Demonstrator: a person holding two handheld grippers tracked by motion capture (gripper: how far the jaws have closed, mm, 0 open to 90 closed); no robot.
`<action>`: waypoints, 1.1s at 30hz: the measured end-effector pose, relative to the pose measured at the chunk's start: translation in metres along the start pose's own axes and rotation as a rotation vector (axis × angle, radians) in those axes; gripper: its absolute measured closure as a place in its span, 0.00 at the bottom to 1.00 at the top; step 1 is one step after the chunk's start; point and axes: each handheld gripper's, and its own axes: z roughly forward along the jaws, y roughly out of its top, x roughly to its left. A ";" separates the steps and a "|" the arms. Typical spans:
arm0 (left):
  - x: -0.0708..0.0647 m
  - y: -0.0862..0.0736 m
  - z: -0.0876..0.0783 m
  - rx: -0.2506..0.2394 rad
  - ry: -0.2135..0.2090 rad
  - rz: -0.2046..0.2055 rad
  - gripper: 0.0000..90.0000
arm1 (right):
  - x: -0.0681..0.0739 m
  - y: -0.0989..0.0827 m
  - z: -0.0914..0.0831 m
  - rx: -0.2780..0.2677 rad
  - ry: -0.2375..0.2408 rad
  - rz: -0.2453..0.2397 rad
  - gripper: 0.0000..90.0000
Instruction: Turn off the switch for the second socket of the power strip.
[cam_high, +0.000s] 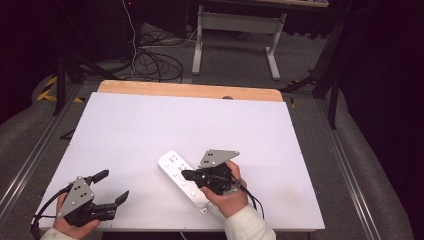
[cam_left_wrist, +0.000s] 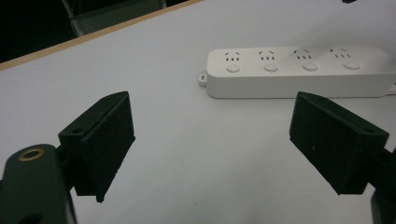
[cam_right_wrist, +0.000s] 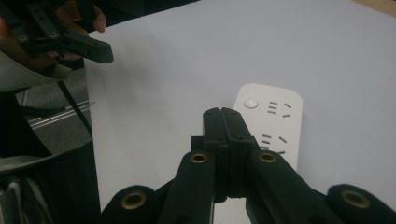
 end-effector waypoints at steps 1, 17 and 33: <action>0.000 0.000 0.000 0.000 0.000 0.000 0.16 | 0.000 0.000 0.000 0.000 0.000 0.000 1.00; 0.000 0.000 0.000 -0.001 0.002 0.000 0.16 | -0.002 -0.006 0.027 0.113 -0.049 0.010 1.00; 0.000 0.000 0.000 0.004 0.001 0.000 0.16 | 0.000 -0.011 0.040 0.205 -0.078 -0.013 1.00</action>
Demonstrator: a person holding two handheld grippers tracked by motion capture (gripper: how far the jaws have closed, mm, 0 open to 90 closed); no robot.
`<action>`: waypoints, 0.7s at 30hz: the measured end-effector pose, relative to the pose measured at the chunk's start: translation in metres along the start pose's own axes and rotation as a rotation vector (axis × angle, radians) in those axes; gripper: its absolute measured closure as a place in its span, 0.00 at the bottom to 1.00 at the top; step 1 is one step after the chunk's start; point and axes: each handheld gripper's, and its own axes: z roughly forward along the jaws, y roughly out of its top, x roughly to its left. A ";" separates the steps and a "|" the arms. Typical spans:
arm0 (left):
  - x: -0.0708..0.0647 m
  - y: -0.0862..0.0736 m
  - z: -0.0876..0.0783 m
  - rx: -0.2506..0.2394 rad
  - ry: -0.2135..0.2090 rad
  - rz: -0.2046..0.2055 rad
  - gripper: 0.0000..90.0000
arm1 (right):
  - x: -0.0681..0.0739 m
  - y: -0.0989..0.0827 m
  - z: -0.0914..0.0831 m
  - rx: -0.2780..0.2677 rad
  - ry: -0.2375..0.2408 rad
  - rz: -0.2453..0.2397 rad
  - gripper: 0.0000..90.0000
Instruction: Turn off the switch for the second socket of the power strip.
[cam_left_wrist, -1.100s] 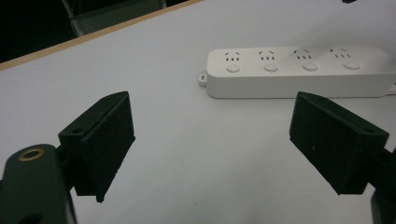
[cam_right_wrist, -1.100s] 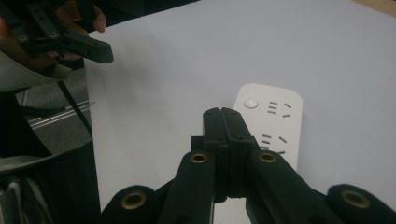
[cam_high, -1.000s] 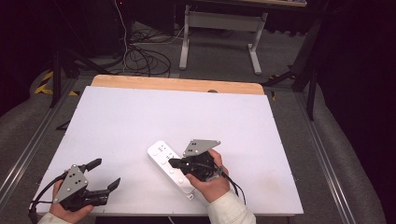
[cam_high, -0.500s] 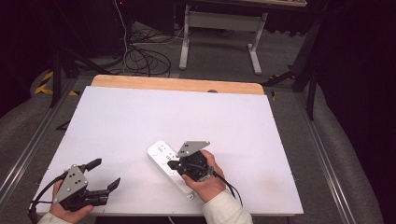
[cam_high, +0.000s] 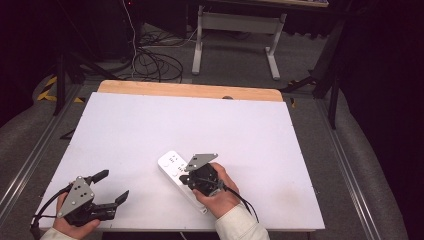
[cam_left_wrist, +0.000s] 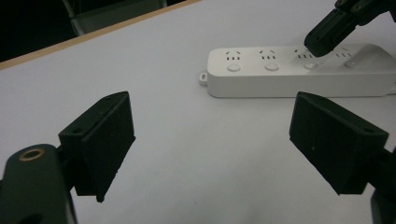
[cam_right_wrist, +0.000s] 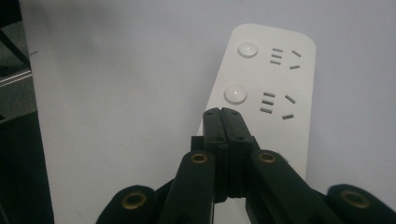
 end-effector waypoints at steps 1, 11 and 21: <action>0.000 0.000 0.000 0.001 0.001 -0.001 0.16 | 0.001 0.000 0.001 0.010 -0.007 -0.003 1.00; 0.000 0.000 0.000 0.002 0.001 -0.003 0.16 | 0.002 -0.001 0.006 0.049 -0.012 -0.009 1.00; 0.000 0.000 0.000 0.005 0.002 0.000 0.16 | 0.002 -0.002 0.007 0.049 -0.013 -0.005 1.00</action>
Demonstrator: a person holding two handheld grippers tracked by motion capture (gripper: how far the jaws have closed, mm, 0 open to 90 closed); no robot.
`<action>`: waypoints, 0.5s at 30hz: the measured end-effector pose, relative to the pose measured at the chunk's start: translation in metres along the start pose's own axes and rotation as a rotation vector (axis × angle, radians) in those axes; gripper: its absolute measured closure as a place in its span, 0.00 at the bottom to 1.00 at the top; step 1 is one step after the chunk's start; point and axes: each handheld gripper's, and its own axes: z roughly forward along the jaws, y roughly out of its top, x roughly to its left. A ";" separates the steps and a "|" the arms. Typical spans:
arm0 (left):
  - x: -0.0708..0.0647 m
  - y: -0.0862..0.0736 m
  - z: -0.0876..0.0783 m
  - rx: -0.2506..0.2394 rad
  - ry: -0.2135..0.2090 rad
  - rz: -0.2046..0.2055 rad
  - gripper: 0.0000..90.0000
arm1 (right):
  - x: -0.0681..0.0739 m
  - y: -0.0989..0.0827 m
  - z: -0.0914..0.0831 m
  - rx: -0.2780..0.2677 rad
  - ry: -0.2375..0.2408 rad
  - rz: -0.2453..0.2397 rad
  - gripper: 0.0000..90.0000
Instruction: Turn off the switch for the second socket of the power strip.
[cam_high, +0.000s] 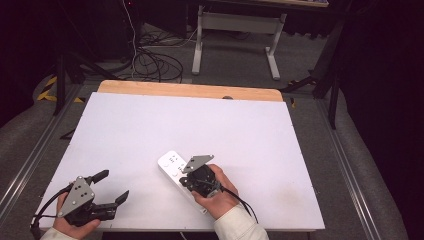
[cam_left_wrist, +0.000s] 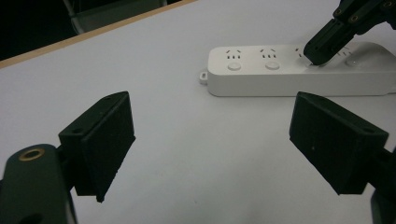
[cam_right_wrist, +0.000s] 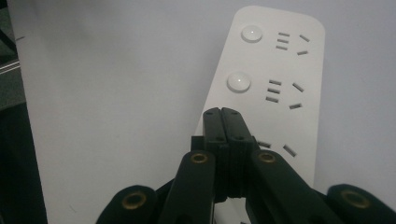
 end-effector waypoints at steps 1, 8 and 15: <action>0.000 0.000 0.000 0.000 0.000 -0.001 0.16 | 0.000 0.000 0.000 0.001 0.001 0.000 1.00; 0.000 0.000 0.000 0.000 0.000 0.001 0.16 | 0.001 -0.002 0.002 -0.002 0.000 0.005 1.00; 0.000 0.000 0.000 0.000 0.001 0.002 0.16 | 0.001 -0.003 0.002 -0.003 -0.007 0.002 1.00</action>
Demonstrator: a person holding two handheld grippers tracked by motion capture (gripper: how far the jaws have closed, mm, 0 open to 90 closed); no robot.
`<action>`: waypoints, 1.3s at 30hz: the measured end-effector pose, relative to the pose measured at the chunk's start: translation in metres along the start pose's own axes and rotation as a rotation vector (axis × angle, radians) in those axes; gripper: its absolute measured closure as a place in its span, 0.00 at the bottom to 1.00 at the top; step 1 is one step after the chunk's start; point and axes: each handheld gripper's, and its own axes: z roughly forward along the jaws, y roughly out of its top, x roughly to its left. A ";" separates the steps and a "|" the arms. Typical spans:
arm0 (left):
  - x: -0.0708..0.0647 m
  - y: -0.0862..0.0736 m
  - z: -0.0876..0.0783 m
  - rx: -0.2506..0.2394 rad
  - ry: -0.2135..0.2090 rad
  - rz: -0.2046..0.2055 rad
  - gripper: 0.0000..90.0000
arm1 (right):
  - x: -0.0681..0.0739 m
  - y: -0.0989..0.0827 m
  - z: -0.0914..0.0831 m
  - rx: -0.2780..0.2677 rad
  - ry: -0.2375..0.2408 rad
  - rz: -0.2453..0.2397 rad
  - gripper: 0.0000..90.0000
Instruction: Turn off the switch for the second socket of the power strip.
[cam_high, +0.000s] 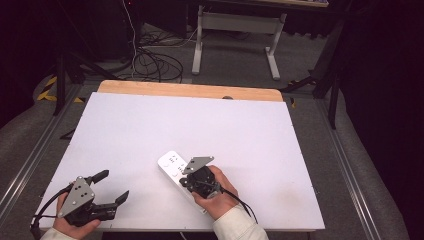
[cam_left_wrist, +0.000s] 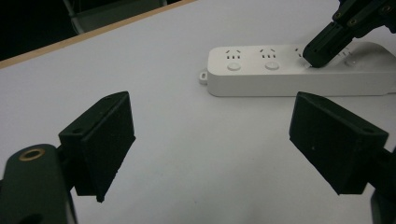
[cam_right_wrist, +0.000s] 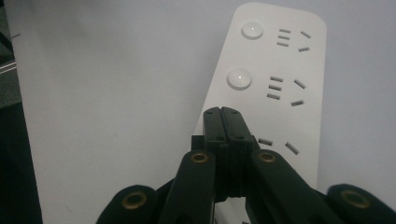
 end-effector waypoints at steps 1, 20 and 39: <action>0.000 0.000 0.000 0.000 0.001 0.000 0.16 | 0.000 0.000 0.000 0.000 0.000 0.002 1.00; -0.001 0.000 0.000 0.002 0.004 0.001 0.16 | 0.001 0.003 0.001 0.029 -0.011 0.021 1.00; -0.001 0.000 0.001 0.001 0.001 -0.001 0.16 | 0.007 0.012 -0.029 -0.116 -0.005 0.003 1.00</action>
